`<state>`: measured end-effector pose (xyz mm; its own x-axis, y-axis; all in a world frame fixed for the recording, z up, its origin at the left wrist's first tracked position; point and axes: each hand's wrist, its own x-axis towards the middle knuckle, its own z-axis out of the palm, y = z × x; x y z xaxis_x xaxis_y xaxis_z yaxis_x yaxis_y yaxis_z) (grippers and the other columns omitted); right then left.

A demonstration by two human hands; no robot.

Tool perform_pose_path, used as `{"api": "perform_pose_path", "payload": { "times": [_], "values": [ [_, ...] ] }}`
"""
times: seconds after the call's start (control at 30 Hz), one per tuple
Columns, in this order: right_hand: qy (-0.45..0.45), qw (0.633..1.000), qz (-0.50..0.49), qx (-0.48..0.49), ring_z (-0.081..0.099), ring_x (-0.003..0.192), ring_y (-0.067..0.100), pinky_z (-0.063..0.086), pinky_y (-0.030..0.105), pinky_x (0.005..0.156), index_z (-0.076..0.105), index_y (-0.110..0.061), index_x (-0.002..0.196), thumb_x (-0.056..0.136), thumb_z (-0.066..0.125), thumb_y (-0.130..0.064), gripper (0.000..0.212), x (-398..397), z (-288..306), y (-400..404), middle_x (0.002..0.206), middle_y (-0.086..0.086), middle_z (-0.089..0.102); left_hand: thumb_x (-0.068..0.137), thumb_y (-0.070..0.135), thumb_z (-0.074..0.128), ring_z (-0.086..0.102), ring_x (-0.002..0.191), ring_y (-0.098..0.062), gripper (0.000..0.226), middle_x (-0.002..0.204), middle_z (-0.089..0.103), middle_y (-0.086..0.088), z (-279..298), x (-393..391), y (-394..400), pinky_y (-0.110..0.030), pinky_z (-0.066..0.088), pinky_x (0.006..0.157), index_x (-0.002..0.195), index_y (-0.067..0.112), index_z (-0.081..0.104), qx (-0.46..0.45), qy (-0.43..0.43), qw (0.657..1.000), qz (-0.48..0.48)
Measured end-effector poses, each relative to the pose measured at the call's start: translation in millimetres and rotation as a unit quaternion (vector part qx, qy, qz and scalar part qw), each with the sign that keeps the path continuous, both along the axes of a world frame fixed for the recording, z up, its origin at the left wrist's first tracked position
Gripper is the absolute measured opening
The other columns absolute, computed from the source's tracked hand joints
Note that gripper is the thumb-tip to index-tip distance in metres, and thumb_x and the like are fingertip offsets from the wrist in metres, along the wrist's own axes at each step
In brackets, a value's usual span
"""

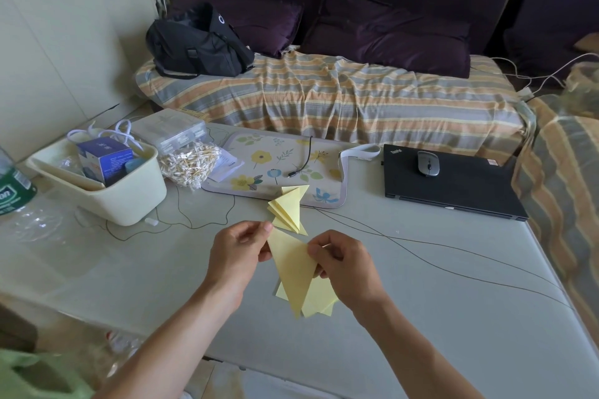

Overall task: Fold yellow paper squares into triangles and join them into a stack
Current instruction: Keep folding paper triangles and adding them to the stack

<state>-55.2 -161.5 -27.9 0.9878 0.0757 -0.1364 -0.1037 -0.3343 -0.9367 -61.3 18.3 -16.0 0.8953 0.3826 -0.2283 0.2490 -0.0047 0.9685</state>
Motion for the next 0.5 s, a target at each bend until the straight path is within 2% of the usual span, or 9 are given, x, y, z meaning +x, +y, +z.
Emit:
{"api": "perform_pose_path", "payload": {
  "times": [0.1, 0.2, 0.27, 0.37, 0.43, 0.5],
  "values": [
    [-0.002, 1.0, -0.01, 0.011, 0.058, 0.055, 0.004, 0.05, 0.025, 0.064, 0.071, -0.024, 0.082, 0.095, 0.065, -0.017, 0.016, 0.6, -1.4, 0.1, 0.067, -0.001, 0.072, 0.093, 0.014, 0.072, 0.074, 0.077, -0.019, 0.013, 0.086, 0.079, -0.009, 1.5, -2.8, -2.6, -0.019, 0.06, 0.072, 0.089, 0.002, 0.075, -0.012, 0.022, 0.998, -0.062],
    [0.001, 1.0, -0.014, 0.014, 0.058, 0.055, 0.004, 0.051, 0.026, 0.065, 0.072, -0.022, 0.082, 0.094, 0.065, -0.017, 0.014, 0.2, -2.3, 0.9, 0.069, -0.002, 0.071, 0.093, 0.011, 0.072, 0.077, 0.085, -0.024, 0.009, 0.089, 0.08, -0.01, -2.1, -6.7, -6.2, -0.028, 0.063, 0.077, 0.092, 0.004, 0.077, 0.001, 0.044, 0.993, -0.114],
    [0.016, 1.0, -0.004, 0.021, 0.057, 0.056, 0.004, 0.051, 0.026, 0.065, 0.071, -0.02, 0.082, 0.094, 0.066, -0.019, 0.013, 0.0, -2.9, 1.1, 0.07, -0.002, 0.07, 0.091, 0.016, 0.075, 0.077, 0.083, -0.028, 0.013, 0.085, 0.079, -0.011, -6.7, -5.8, -4.6, -0.039, 0.064, 0.083, 0.088, 0.004, 0.076, 0.059, 0.042, 0.99, -0.12],
    [0.034, 0.999, 0.03, 0.029, 0.057, 0.063, 0.006, 0.049, 0.026, 0.065, 0.071, -0.022, 0.081, 0.092, 0.069, -0.027, 0.012, -1.5, -3.3, 3.3, 0.08, 0.003, 0.072, 0.086, 0.024, 0.08, 0.074, 0.071, -0.025, 0.019, 0.076, 0.076, -0.012, -5.3, -6.1, -1.6, -0.036, 0.062, 0.078, 0.077, 0.008, 0.074, 0.141, 0.029, 0.978, -0.15],
    [0.028, 0.999, 0.032, 0.013, 0.058, 0.066, 0.005, 0.046, 0.021, 0.062, 0.071, -0.023, 0.081, 0.091, 0.07, -0.029, 0.011, -2.1, -4.0, 4.8, 0.081, 0.0, 0.072, 0.083, 0.03, 0.081, 0.071, 0.067, -0.022, 0.025, 0.079, 0.074, -0.016, -2.9, -7.9, -3.0, -0.038, 0.06, 0.074, 0.084, 0.005, 0.074, 0.173, 0.03, 0.966, -0.189],
    [0.02, 1.0, 0.023, 0.002, 0.057, 0.065, 0.004, 0.044, 0.019, 0.06, 0.07, -0.024, 0.08, 0.09, 0.069, -0.028, 0.011, -1.8, -4.6, 5.1, 0.079, -0.004, 0.071, 0.085, 0.029, 0.08, 0.075, 0.074, -0.021, 0.022, 0.082, 0.077, -0.011, -2.8, -9.3, -5.3, -0.039, 0.062, 0.079, 0.089, 0.007, 0.075, 0.153, 0.047, 0.966, -0.205]
  ]
}}
